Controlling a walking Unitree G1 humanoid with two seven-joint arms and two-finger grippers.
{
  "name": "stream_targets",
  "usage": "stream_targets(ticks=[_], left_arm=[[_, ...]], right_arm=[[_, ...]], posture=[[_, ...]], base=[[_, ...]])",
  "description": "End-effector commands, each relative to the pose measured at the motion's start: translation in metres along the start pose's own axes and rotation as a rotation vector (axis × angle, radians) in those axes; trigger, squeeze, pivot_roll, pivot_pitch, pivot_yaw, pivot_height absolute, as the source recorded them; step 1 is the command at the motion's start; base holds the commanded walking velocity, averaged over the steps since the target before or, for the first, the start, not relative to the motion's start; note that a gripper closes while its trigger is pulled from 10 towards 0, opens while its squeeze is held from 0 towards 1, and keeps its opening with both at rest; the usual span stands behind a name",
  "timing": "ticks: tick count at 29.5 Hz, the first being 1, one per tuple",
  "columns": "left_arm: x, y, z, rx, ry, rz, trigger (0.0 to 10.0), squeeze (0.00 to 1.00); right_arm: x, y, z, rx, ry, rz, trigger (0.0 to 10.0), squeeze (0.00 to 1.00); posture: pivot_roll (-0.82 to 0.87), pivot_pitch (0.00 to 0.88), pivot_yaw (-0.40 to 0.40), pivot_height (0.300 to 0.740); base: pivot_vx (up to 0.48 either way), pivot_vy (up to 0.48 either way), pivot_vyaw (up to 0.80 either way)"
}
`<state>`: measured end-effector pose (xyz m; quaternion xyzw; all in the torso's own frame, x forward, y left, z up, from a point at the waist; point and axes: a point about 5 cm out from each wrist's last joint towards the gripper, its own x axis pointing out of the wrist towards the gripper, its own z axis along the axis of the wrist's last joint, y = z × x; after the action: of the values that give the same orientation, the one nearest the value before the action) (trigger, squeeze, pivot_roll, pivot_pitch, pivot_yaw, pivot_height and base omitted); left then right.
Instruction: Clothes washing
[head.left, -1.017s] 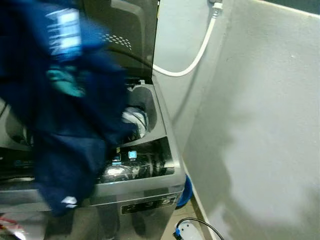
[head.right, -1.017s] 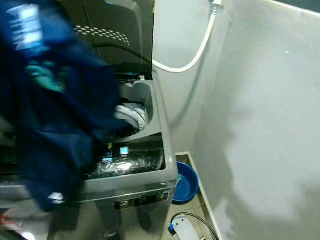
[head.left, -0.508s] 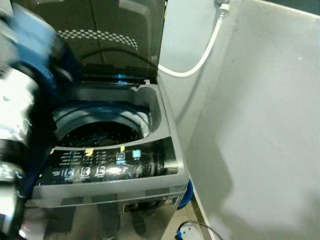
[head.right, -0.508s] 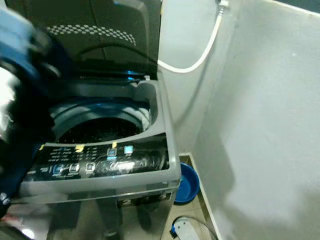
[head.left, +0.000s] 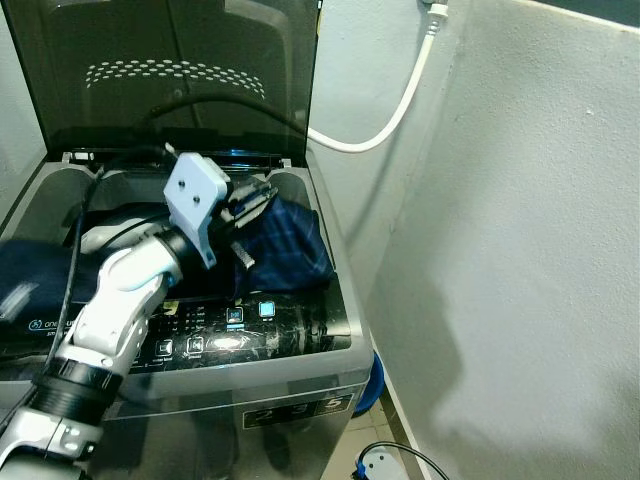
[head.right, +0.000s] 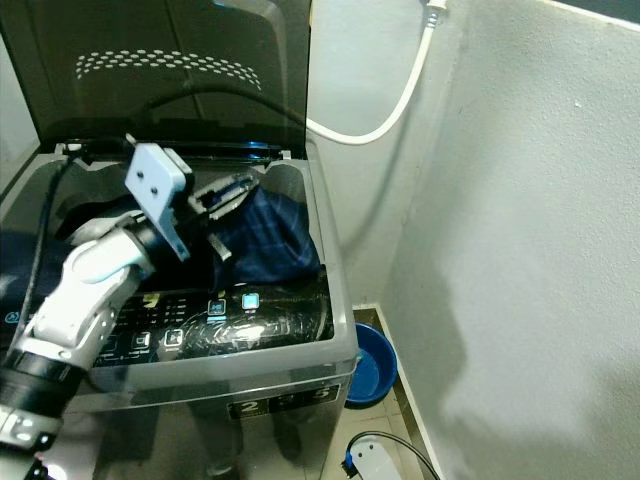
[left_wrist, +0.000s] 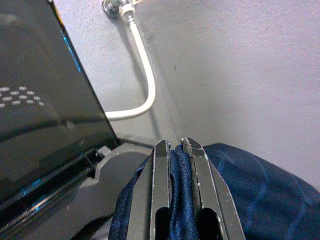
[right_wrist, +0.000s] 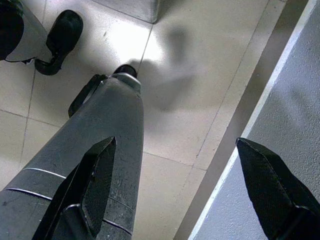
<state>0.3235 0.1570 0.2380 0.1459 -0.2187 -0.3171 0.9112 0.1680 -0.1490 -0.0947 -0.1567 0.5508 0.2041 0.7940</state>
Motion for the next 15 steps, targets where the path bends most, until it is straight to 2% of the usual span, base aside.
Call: stream_targets(ticks=[1, 2, 3, 4, 5, 6, 7, 8, 9, 10, 11, 12, 13, 14, 15], left_arm=[[-0.005, -0.001, -0.004, 0.003, 0.018, 0.042, 10.0, 0.00], [-0.005, -0.001, -0.004, 0.003, 0.018, 0.042, 10.0, 0.00], [-0.014, -0.001, -0.016, 0.001, 0.074, 0.094, 10.0, 0.00], [-0.014, -0.001, -0.016, 0.001, 0.074, 0.094, 10.0, 0.00], [-0.023, -0.001, -0.023, -0.001, 0.112, 0.141, 10.0, 0.00], [-0.023, -0.001, -0.023, -0.001, 0.112, 0.141, 10.0, 0.00], [-0.035, 0.009, -0.027, 0.028, 0.149, 0.245, 10.0, 0.00], [-0.035, 0.009, -0.027, 0.028, 0.149, 0.245, 10.0, 0.00], [-0.043, 0.015, -0.028, 0.048, 0.168, 0.314, 10.0, 0.00], [-0.043, 0.015, -0.028, 0.048, 0.168, 0.314, 10.0, 0.00], [-0.060, 0.035, -0.032, 0.103, 0.237, 0.462, 10.0, 0.00], [-0.060, 0.035, -0.032, 0.103, 0.237, 0.462, 10.0, 0.00], [-0.078, 0.051, -0.037, 0.138, 0.312, 0.594, 10.0, 0.42], [-0.078, 0.051, -0.037, 0.138, 0.312, 0.594, 10.0, 0.42], [-0.095, 0.059, -0.045, 0.173, 0.401, 0.684, 10.0, 1.00]], right_arm=[[0.000, 0.000, -0.004, 0.000, 0.010, -0.001, 10.0, 0.00], [0.000, 0.000, -0.004, 0.000, 0.010, -0.001, 10.0, 0.00], [0.000, 0.000, -0.004, -0.001, 0.011, -0.001, 10.0, 0.00], [0.000, 0.000, -0.004, -0.001, 0.011, -0.001, 10.0, 0.00], [0.000, 0.000, -0.004, -0.001, 0.011, -0.002, 10.0, 0.00], [0.000, 0.000, -0.004, -0.001, 0.011, -0.002, 10.0, 0.00], [0.000, -0.001, -0.003, -0.004, 0.010, -0.003, 10.0, 0.00], [0.000, -0.001, -0.003, -0.004, 0.010, -0.003, 10.0, 0.00], [0.000, -0.001, -0.003, -0.005, 0.010, -0.003, 10.0, 0.00], [0.000, -0.001, -0.003, -0.005, 0.010, -0.003, 10.0, 0.00], [0.000, -0.001, -0.002, -0.009, 0.009, -0.004, 10.0, 0.00], [0.000, -0.001, -0.002, -0.009, 0.009, -0.004, 10.0, 0.00], [0.000, -0.002, -0.002, -0.012, 0.009, -0.004, 10.0, 0.00], [0.000, -0.002, -0.002, -0.012, 0.009, -0.004, 10.0, 0.00], [0.000, -0.002, -0.002, -0.016, 0.009, -0.003, 10.0, 0.00]], posture=[[0.27, 0.000, -0.099, 0.740], [0.27, 0.000, -0.099, 0.740], [0.27, 0.000, -0.097, 0.740], [0.27, 0.000, -0.097, 0.740], [0.27, 0.000, -0.097, 0.740], [0.27, 0.000, -0.097, 0.740], [0.27, 0.000, -0.103, 0.740], [0.27, 0.000, -0.103, 0.740], [0.27, 0.000, -0.103, 0.740], [0.27, 0.000, -0.103, 0.740], [0.28, 0.000, -0.107, 0.740], [0.28, 0.000, -0.107, 0.740], [0.29, 0.000, -0.113, 0.740], [0.29, 0.000, -0.113, 0.740], [0.29, 0.000, -0.115, 0.740]], base=[[0.000, 0.000, 0.00], [0.000, 0.000, 0.00], [0.000, 0.000, 0.00], [0.000, 0.000, 0.00], [0.000, 0.000, 0.00], [0.000, 0.000, 0.00], [0.000, 0.000, 0.00], [0.000, 0.000, 0.00], [0.000, 0.000, 0.00], [0.000, 0.000, 0.00], [0.000, 0.000, 0.00], [0.000, 0.000, 0.00], [0.000, 0.000, 0.00], [0.000, 0.000, 0.00], [0.000, 0.000, 0.00]])
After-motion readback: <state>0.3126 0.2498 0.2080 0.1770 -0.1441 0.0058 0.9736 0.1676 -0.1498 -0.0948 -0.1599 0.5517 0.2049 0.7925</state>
